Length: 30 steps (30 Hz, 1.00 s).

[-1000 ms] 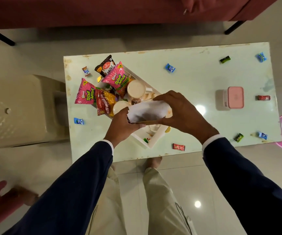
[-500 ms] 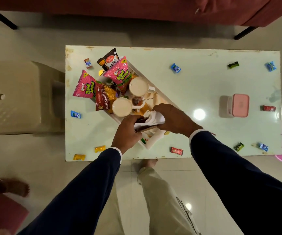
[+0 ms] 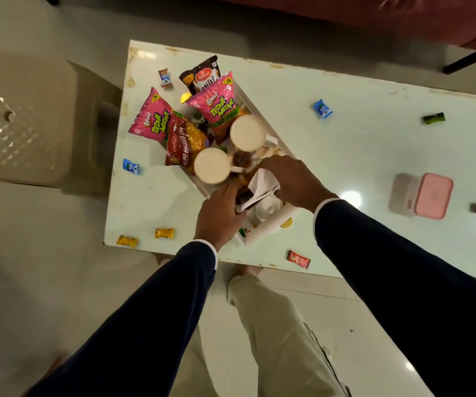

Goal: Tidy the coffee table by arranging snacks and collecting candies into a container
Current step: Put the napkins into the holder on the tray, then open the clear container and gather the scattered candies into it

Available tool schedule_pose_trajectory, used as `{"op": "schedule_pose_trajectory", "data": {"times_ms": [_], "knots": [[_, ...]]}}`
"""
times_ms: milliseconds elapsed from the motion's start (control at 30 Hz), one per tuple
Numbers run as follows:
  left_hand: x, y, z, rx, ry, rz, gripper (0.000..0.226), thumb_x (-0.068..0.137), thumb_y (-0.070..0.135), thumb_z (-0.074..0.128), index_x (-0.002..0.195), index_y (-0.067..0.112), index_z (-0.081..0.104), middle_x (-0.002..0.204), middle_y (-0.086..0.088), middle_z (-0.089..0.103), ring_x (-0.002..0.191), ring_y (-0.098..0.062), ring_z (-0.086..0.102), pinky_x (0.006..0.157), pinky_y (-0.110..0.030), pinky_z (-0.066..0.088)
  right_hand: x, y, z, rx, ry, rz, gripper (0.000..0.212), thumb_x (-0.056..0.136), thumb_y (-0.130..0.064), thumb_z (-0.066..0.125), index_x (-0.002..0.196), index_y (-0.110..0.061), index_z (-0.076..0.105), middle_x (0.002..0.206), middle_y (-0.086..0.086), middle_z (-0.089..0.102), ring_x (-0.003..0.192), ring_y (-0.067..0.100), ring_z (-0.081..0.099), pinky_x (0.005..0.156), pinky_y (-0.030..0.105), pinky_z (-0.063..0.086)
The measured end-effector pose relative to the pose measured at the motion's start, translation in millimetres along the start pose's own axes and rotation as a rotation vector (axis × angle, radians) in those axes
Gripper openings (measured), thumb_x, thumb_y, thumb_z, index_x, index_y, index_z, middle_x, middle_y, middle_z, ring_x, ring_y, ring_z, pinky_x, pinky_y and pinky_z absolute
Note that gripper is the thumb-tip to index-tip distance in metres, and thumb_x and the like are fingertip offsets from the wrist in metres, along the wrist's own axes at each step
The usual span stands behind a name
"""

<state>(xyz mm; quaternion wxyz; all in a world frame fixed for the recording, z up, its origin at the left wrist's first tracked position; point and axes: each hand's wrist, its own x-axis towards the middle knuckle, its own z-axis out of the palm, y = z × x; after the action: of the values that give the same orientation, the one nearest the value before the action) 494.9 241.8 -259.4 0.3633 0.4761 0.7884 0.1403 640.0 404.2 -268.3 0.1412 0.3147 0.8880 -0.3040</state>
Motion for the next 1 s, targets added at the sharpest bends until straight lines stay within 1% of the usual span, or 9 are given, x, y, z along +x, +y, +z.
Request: {"op": "schedule_pose_trajectory", "data": {"times_ms": [167, 300, 433, 533, 633, 733, 800, 867, 1000], "knots": [[-16.9, -3.4, -26.5, 0.274, 0.003, 0.086, 0.061, 0.084, 0.007, 0.065, 0.140, 0.021, 0.048, 0.132, -0.002, 0.059, 0.110, -0.027, 0.061, 0.080, -0.044, 0.054, -24.6, -1.9, -0.2, 0.100, 0.142, 0.146, 0.096, 0.061, -0.003, 0.081, 0.147, -0.019, 0.042, 0.147, 0.006, 0.046, 0.132, 0.031, 0.048, 0.109, 0.044, 0.040], [-12.5, -7.2, -69.6, 0.292, 0.033, 0.123, 0.038, 0.084, 0.004, 0.061, 0.120, 0.016, 0.062, 0.117, -0.006, 0.062, 0.102, -0.029, 0.062, 0.076, -0.045, 0.051, -53.0, -5.2, 0.1, 0.365, 0.277, 0.409, 0.095, 0.067, -0.007, 0.082, 0.150, -0.013, 0.037, 0.148, 0.012, 0.040, 0.130, 0.037, 0.045, 0.106, 0.047, 0.042], [11.7, -14.1, -118.0, 0.254, 0.097, 0.145, 0.028, 0.088, 0.005, 0.062, 0.114, 0.016, 0.065, 0.117, -0.006, 0.061, 0.105, -0.028, 0.061, 0.082, -0.048, 0.051, -78.5, -15.1, 13.8, 0.596, 0.338, 0.635, 0.091, 0.073, -0.002, 0.079, 0.151, -0.010, 0.033, 0.149, 0.014, 0.036, 0.137, 0.037, 0.038, 0.111, 0.045, 0.038], [39.4, -22.8, -147.5, 0.328, 0.094, 0.168, 0.024, 0.091, 0.012, 0.064, 0.115, 0.014, 0.064, 0.121, -0.009, 0.060, 0.112, -0.029, 0.058, 0.092, -0.046, 0.050, -89.9, -27.8, 32.1, 0.742, 0.393, 0.806, 0.091, 0.073, -0.001, 0.080, 0.150, -0.010, 0.031, 0.149, 0.013, 0.036, 0.137, 0.033, 0.039, 0.114, 0.044, 0.038], [69.2, -29.8, -169.8, 0.436, 0.026, 0.154, 0.031, 0.093, 0.018, 0.061, 0.124, 0.015, 0.059, 0.132, -0.011, 0.054, 0.126, -0.033, 0.049, 0.103, -0.050, 0.040, -94.6, -38.2, 51.6, 0.820, 0.444, 0.950, 0.092, 0.075, -0.006, 0.083, 0.150, -0.006, 0.030, 0.150, 0.016, 0.036, 0.137, 0.033, 0.040, 0.115, 0.043, 0.037], [102.0, -42.6, -188.2, 0.449, -0.023, 0.143, 0.040, 0.091, 0.019, 0.063, 0.130, 0.016, 0.055, 0.139, -0.013, 0.049, 0.129, -0.035, 0.047, 0.104, -0.054, 0.037, -91.8, -51.2, 70.1, 0.922, 0.461, 1.092, 0.086, 0.082, -0.016, 0.081, 0.150, -0.008, 0.029, 0.150, 0.015, 0.035, 0.136, 0.032, 0.042, 0.110, 0.038, 0.040], [125.7, -52.2, -194.9, 0.406, -0.059, 0.118, 0.047, 0.089, 0.020, 0.063, 0.135, 0.014, 0.052, 0.141, -0.015, 0.048, 0.130, -0.037, 0.047, 0.103, -0.054, 0.038, -86.0, -55.7, 79.6, 1.001, 0.454, 1.158, 0.086, 0.083, -0.020, 0.080, 0.151, -0.009, 0.028, 0.152, 0.015, 0.032, 0.136, 0.035, 0.043, 0.112, 0.048, 0.042], [150.1, -63.0, -198.0, 0.347, -0.106, 0.071, 0.057, 0.088, 0.019, 0.062, 0.142, 0.012, 0.046, 0.148, -0.016, 0.045, 0.134, -0.038, 0.045, 0.106, -0.052, 0.037, -75.1, -53.3, 85.6, 1.031, 0.455, 1.220, 0.086, 0.085, -0.025, 0.079, 0.151, -0.008, 0.027, 0.153, 0.016, 0.031, 0.135, 0.037, 0.044, 0.112, 0.053, 0.041], [181.0, -78.1, -194.2, 0.228, -0.186, -0.006, 0.068, 0.091, 0.016, 0.060, 0.153, 0.009, 0.034, 0.156, -0.016, 0.039, 0.142, -0.034, 0.040, 0.113, -0.043, 0.037, -56.2, -49.5, 95.3, 1.193, 0.508, 1.284, 0.074, 0.088, -0.023, 0.075, 0.145, -0.009, 0.031, 0.143, 0.018, 0.046, 0.121, 0.034, 0.056, 0.100, 0.048, 0.052]]}}
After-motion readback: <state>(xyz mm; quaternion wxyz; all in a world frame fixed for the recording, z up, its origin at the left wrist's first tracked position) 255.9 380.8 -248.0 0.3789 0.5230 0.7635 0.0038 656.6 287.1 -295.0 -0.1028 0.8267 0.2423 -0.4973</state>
